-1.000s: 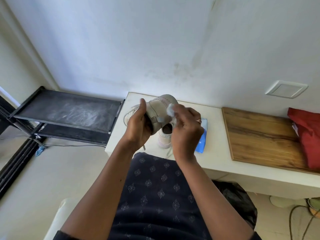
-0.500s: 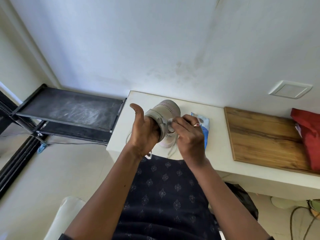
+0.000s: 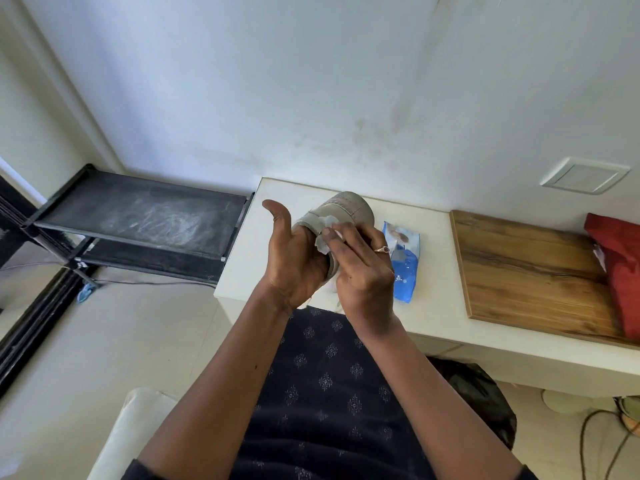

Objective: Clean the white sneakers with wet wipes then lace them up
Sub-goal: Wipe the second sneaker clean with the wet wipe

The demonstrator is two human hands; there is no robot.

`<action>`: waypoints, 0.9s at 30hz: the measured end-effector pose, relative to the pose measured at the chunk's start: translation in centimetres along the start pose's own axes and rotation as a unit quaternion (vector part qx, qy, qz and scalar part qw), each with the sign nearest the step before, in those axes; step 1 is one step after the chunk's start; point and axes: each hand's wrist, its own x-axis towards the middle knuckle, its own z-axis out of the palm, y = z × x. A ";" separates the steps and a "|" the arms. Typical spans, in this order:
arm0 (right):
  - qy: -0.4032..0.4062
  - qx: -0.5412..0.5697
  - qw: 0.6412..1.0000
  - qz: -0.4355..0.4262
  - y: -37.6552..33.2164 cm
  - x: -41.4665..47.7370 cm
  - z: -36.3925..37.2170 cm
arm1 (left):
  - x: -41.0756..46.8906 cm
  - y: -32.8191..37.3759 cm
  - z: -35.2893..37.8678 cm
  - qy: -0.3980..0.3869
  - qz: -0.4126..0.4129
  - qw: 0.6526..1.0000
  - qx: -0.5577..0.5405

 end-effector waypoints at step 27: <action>-0.052 0.036 0.996 -0.059 -0.1 1.7 -1.0 | -0.9 0.5 0.6 -0.062 -0.012 0.996 0.056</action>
